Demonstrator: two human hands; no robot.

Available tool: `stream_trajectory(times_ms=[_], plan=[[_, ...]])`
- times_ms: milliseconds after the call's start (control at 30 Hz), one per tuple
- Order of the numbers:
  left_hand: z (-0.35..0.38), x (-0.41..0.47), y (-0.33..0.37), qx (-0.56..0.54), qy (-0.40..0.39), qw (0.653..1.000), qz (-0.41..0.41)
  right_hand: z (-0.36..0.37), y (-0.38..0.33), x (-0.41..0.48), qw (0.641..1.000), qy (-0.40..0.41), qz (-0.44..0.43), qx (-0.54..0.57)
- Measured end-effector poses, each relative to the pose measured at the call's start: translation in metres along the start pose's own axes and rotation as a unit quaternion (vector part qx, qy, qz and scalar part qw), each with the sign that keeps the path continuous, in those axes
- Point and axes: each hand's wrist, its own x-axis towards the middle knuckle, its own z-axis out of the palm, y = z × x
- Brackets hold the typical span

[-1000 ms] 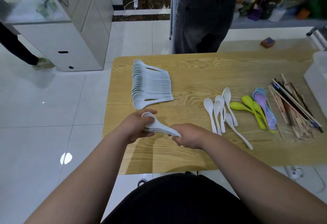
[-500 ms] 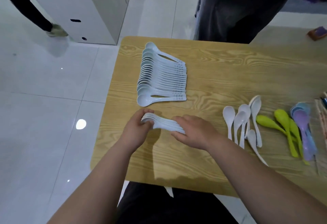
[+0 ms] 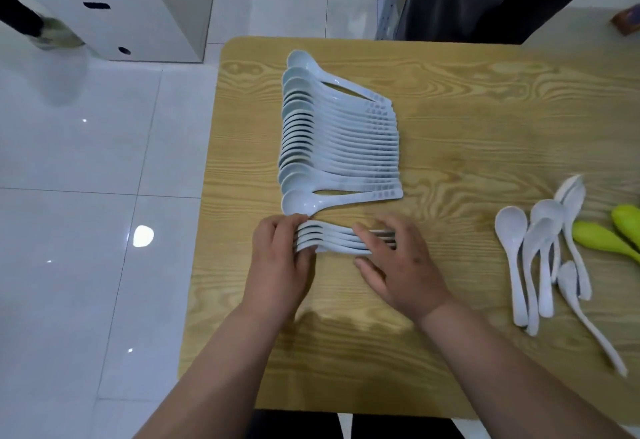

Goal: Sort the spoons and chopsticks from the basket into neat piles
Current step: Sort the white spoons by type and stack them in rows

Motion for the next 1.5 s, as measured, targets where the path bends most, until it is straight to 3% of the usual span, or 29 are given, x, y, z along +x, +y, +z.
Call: stream_trajectory(times_ms=[167, 333, 433, 533, 667, 767, 1033, 1200, 1500], plan=[[-0.003, 0.028, -0.008, 0.026, 0.031, 0.999, 0.016, 0.006, 0.008, 0.033, 1.000, 0.006, -0.014, -0.009], [-0.009, 0.054, -0.006, 0.136, 0.081, 0.982, 0.102, 0.010, 0.018, 0.049, 1.000, 0.011, 0.011, 0.019], [-0.010, 0.072, 0.006, 0.255, -0.015, 0.946, 0.200, 0.014, 0.019, 0.052, 0.999, 0.014, 0.020, 0.033], [-0.006, 0.087, 0.014, 0.332, -0.114, 0.903, 0.249, 0.010, 0.017, 0.053, 0.994, 0.017, 0.060, 0.093], [-0.002, 0.096, 0.014, 0.383, -0.134, 0.875, 0.264, -0.015, 0.017, 0.069, 0.977, 0.056, 0.121, 0.166], [0.000, 0.094, 0.017, 0.409, -0.132, 0.864, 0.264, -0.026, 0.026, 0.119, 0.978, 0.052, 0.131, 0.153], [0.009, 0.103, 0.034, 0.404, -0.144, 0.867, 0.253, -0.014, 0.062, 0.259, 0.963, -0.151, 0.197, 0.104], [0.010, 0.101, 0.033, 0.388, -0.154, 0.879, 0.232, -0.031, 0.060, 0.256, 0.937, -0.178, 0.217, 0.207], [0.008, 0.066, 0.034, 0.371, -0.150, 0.890, 0.218, -0.027, 0.037, 0.237, 0.960, -0.230, 0.108, 0.119]])
